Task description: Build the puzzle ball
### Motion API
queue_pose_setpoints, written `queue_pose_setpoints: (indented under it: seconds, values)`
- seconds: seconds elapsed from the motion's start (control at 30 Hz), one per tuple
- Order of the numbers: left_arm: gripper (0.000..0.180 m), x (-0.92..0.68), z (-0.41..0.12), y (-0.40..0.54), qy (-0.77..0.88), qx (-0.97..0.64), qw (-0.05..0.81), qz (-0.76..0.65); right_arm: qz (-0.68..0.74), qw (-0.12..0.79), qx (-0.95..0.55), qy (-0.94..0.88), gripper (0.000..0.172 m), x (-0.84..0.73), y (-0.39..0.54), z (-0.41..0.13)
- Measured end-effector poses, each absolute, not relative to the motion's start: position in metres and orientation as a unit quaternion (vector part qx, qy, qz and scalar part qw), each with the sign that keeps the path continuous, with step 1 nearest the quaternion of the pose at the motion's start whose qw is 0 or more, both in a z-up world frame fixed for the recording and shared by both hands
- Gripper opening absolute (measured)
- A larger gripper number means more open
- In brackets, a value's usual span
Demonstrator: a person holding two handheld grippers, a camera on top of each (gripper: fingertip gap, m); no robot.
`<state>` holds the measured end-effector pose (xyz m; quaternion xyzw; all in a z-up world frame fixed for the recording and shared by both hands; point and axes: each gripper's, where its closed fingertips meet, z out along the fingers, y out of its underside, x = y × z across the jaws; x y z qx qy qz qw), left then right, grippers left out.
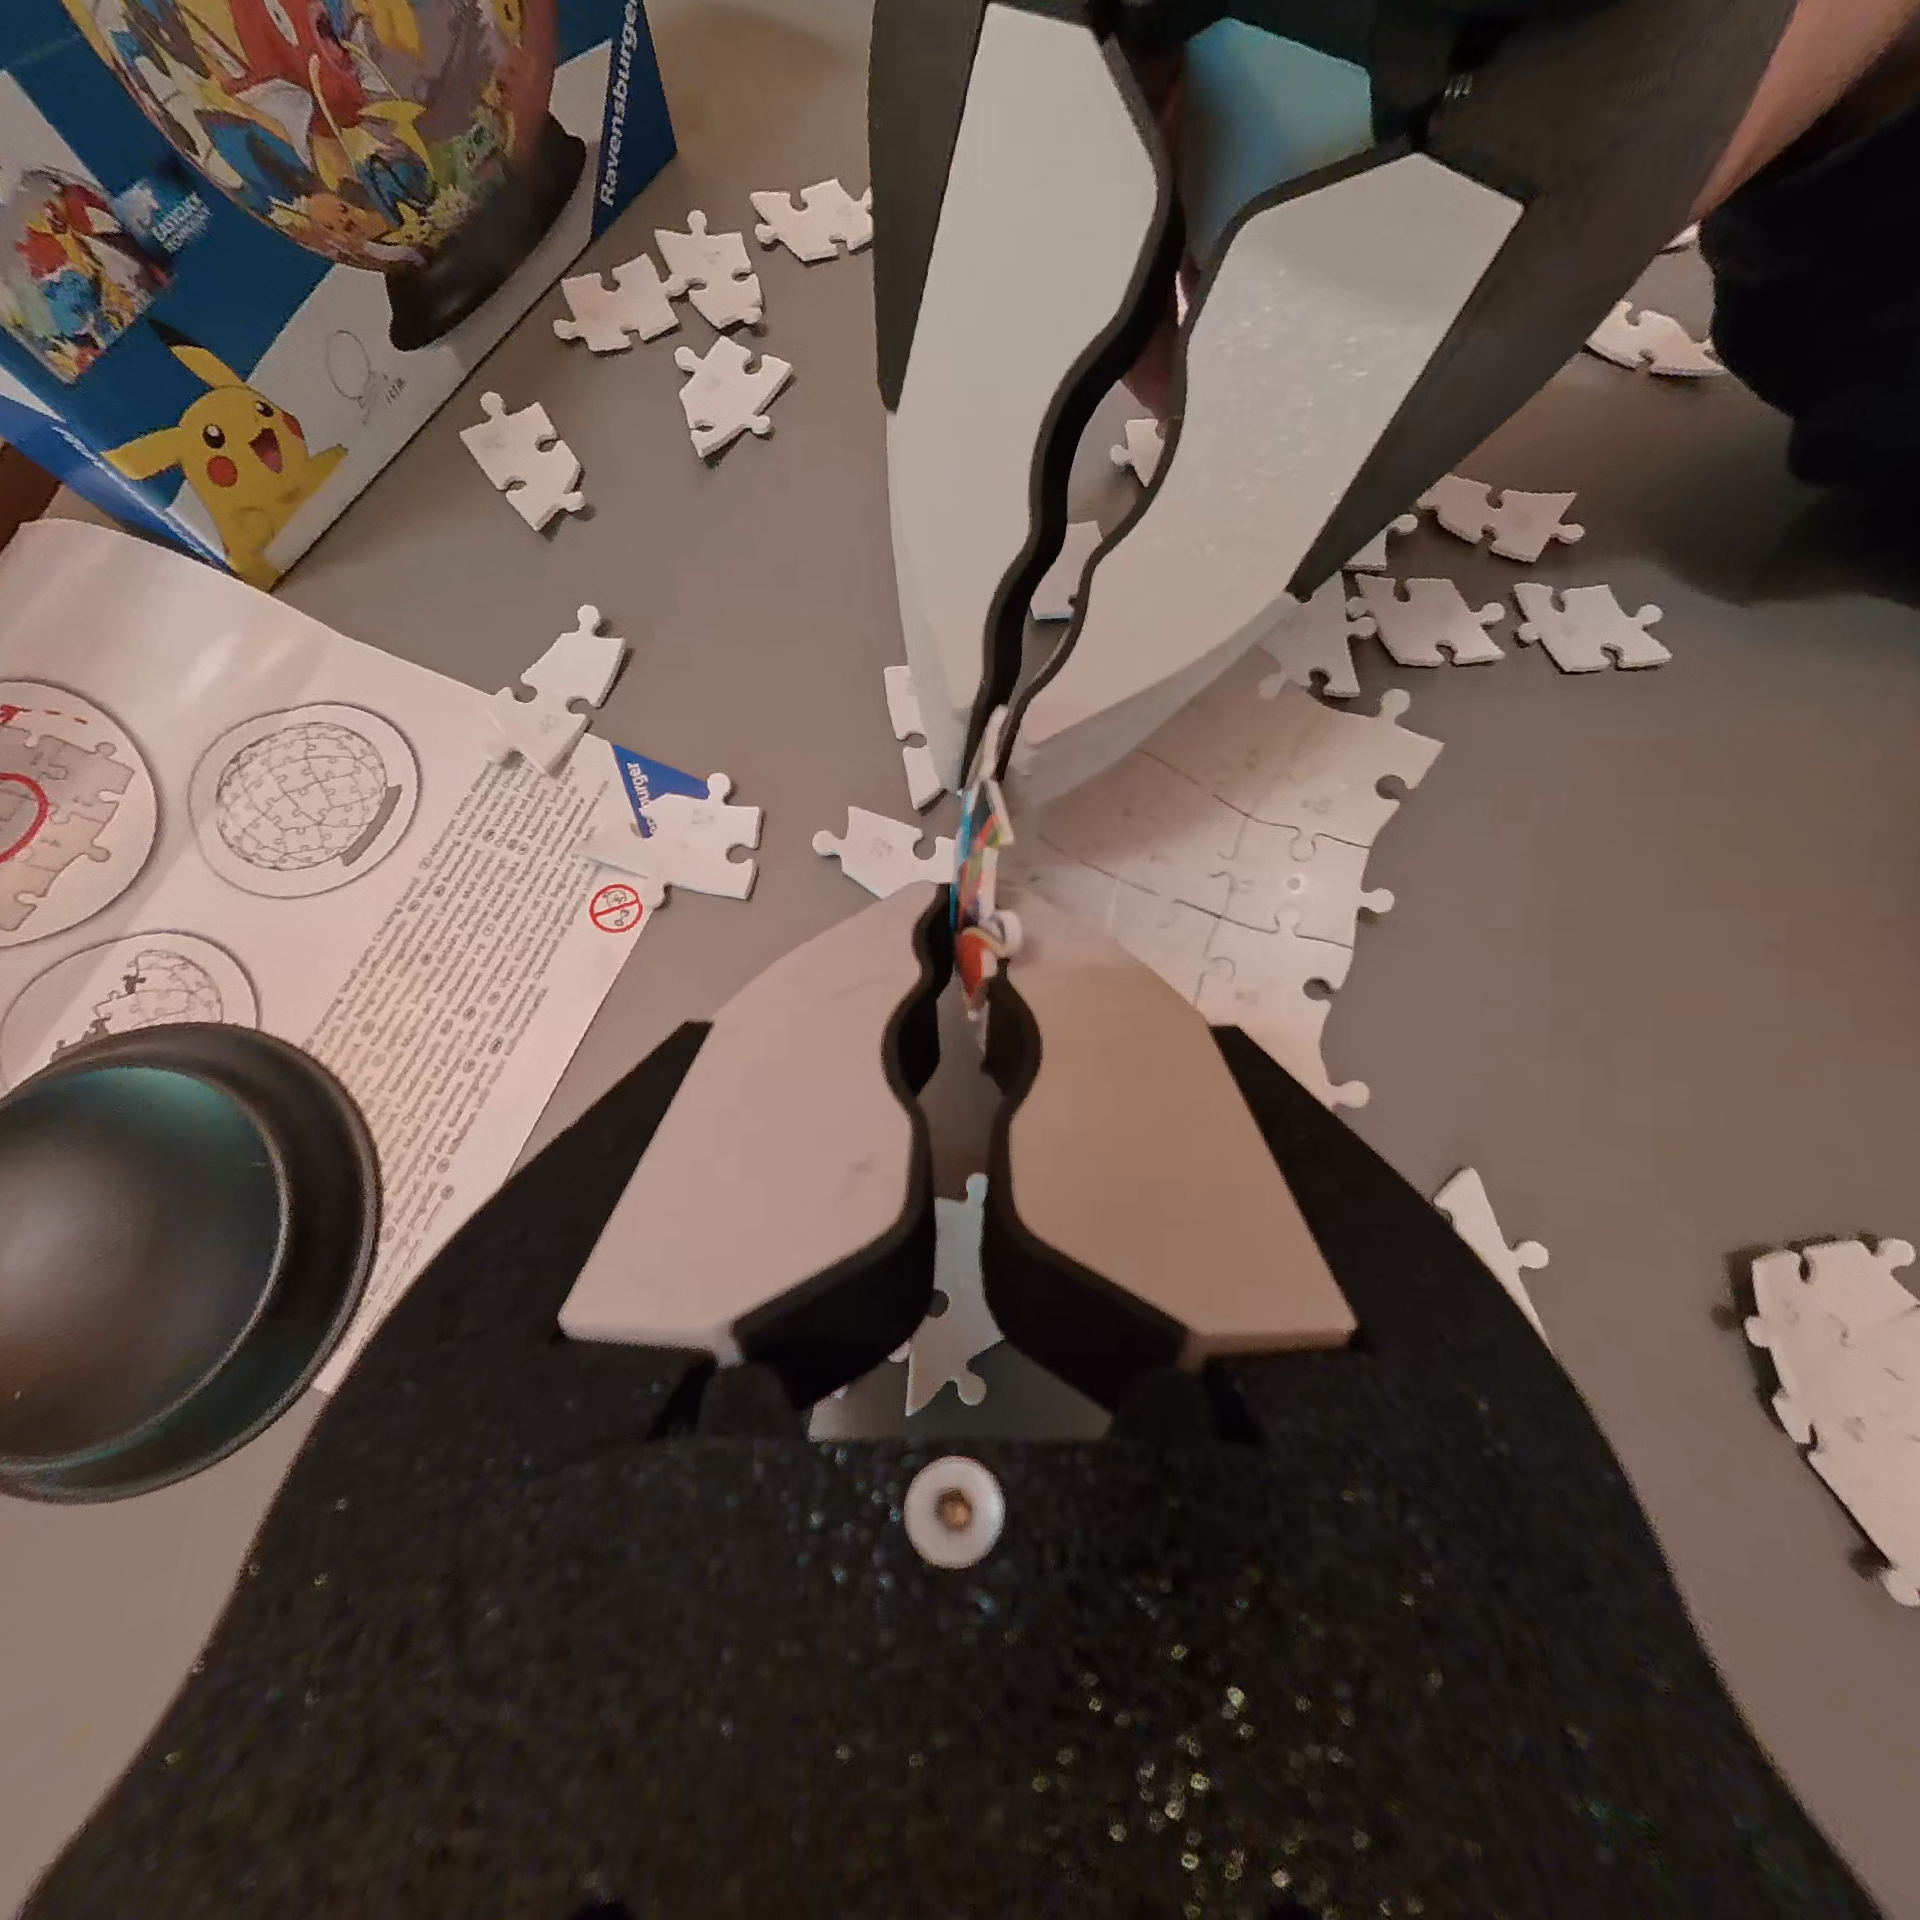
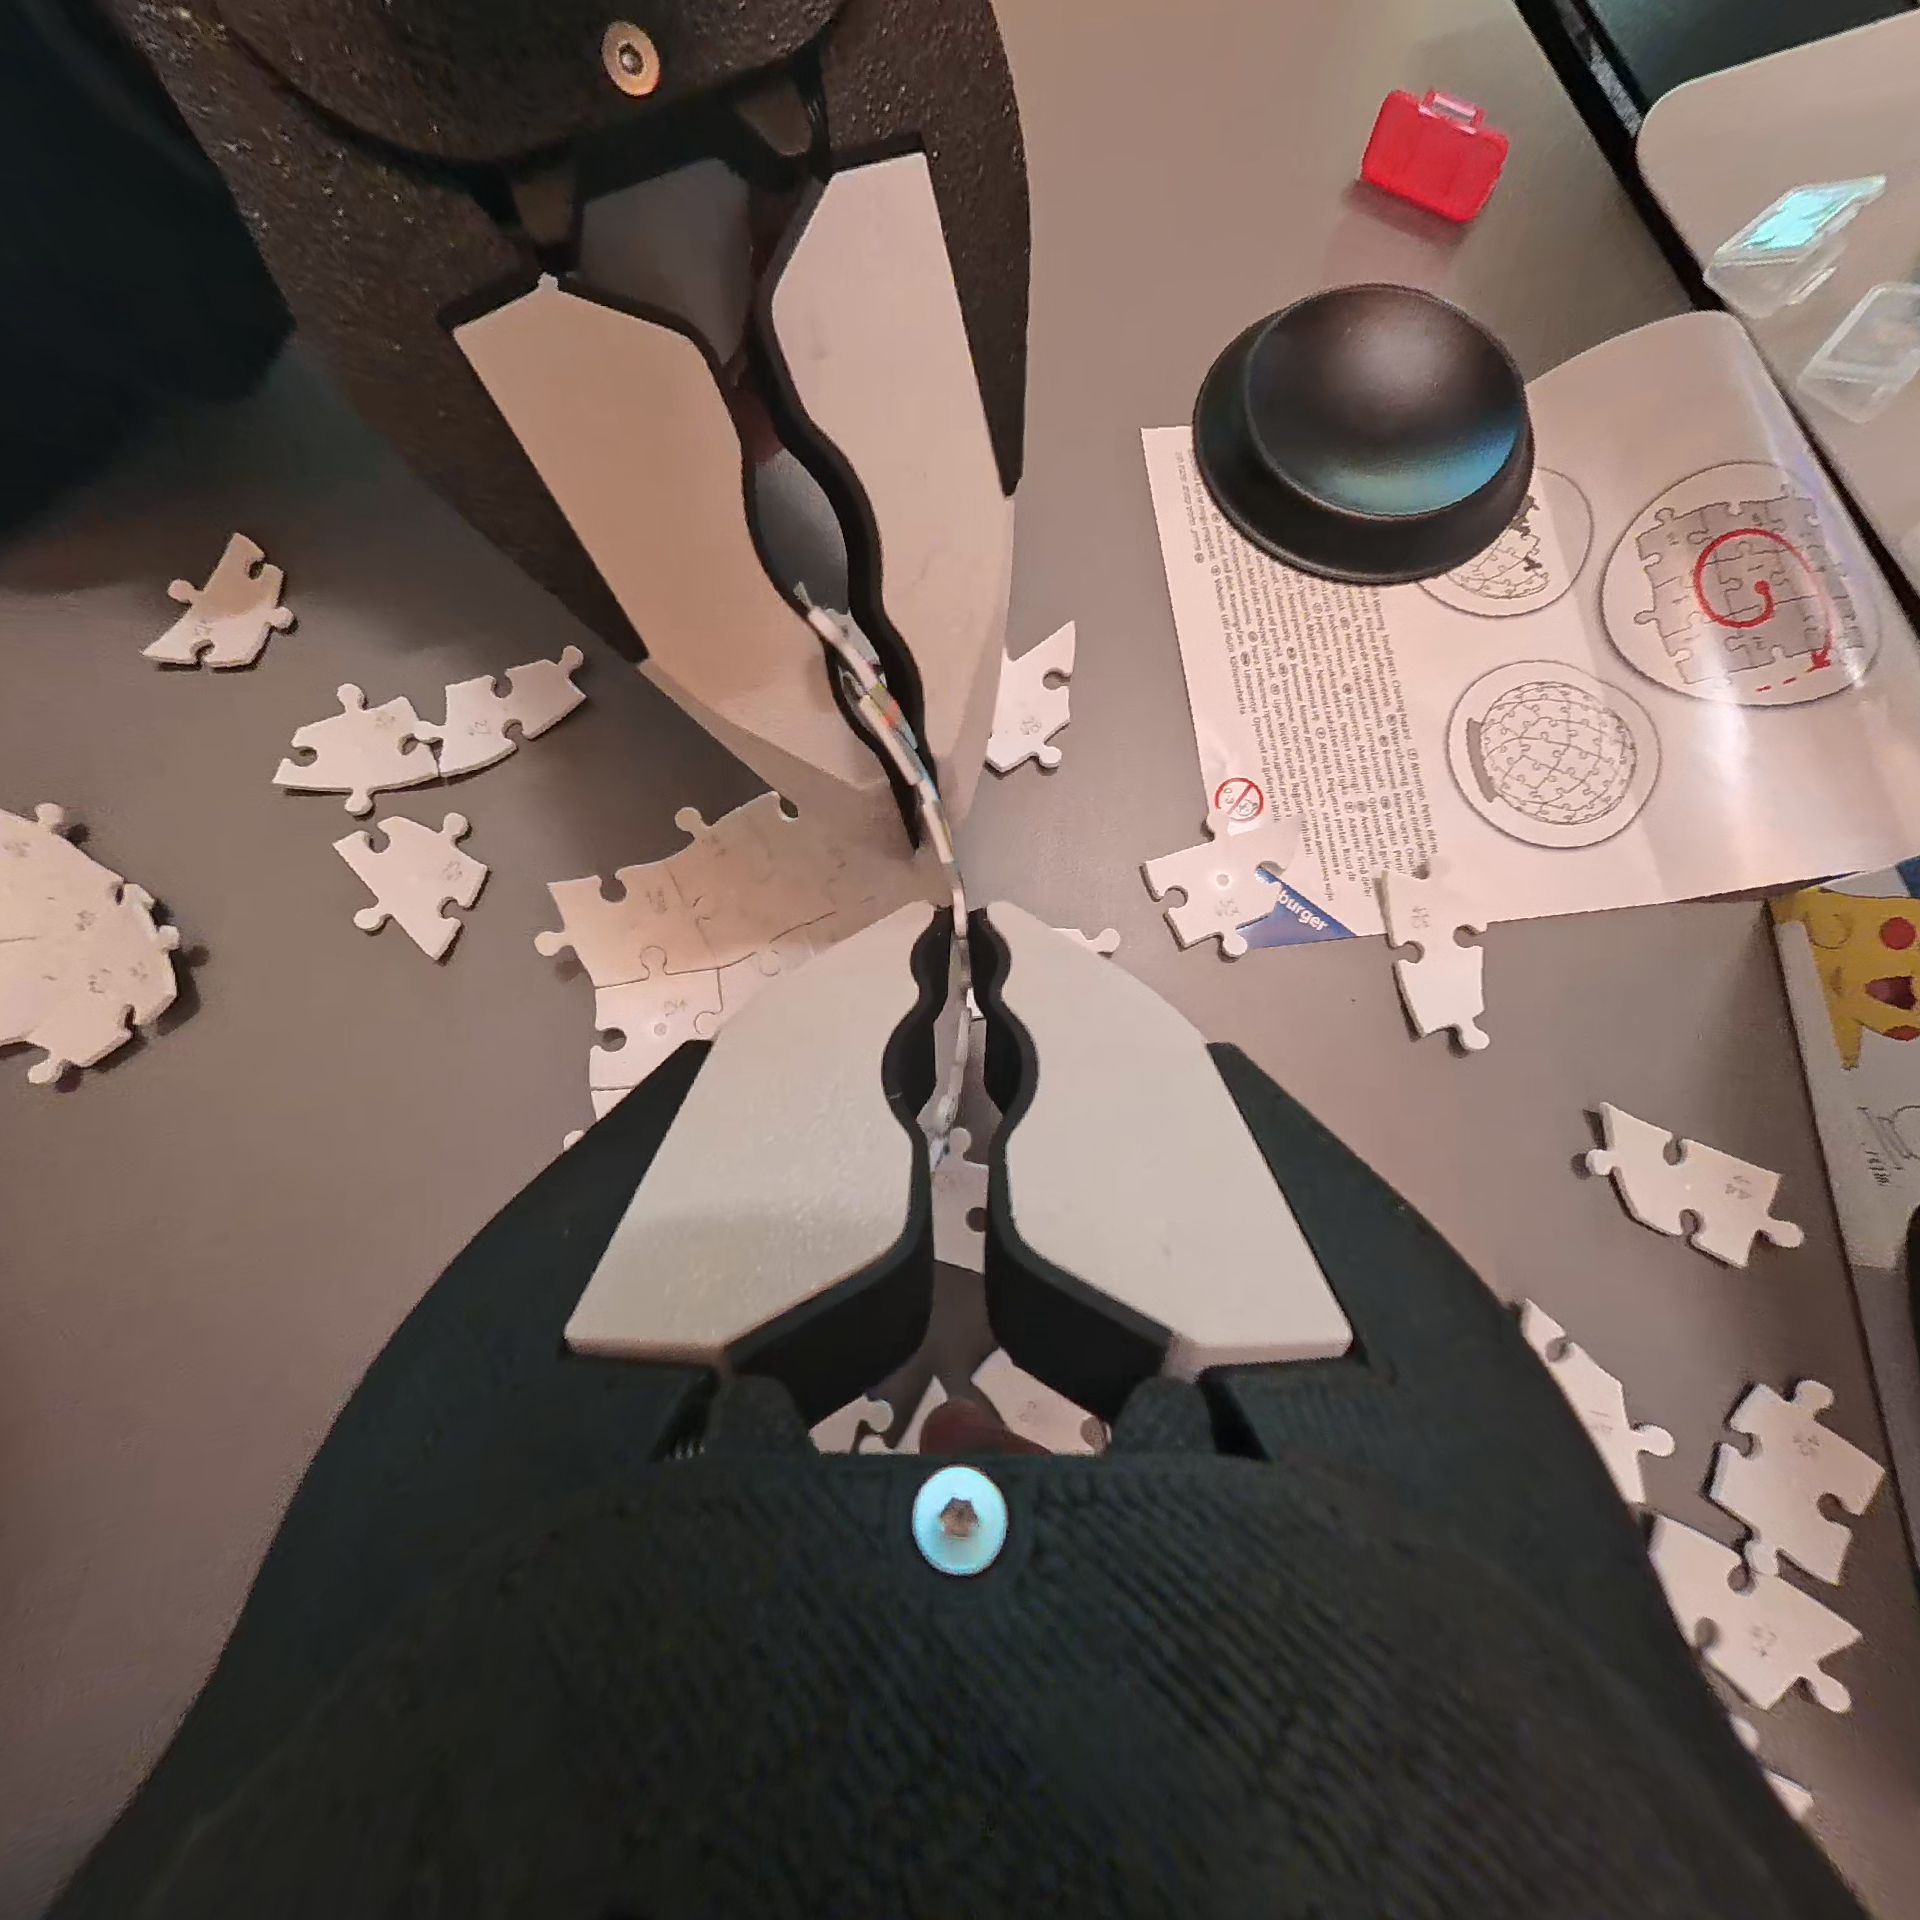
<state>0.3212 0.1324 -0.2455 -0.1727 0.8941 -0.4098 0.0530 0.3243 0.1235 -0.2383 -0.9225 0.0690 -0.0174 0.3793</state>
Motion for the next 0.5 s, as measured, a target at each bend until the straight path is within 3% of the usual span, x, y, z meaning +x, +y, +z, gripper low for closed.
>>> queue_pose_setpoints:
  seconds: [0.5]
  values:
    - [0.002, 0.3208, -0.247, 0.13, 0.897, -0.171, 0.055, -0.404, -0.036, 0.386, -0.921, 0.048, 0.007, 0.3228, 0.1251, -0.2358]
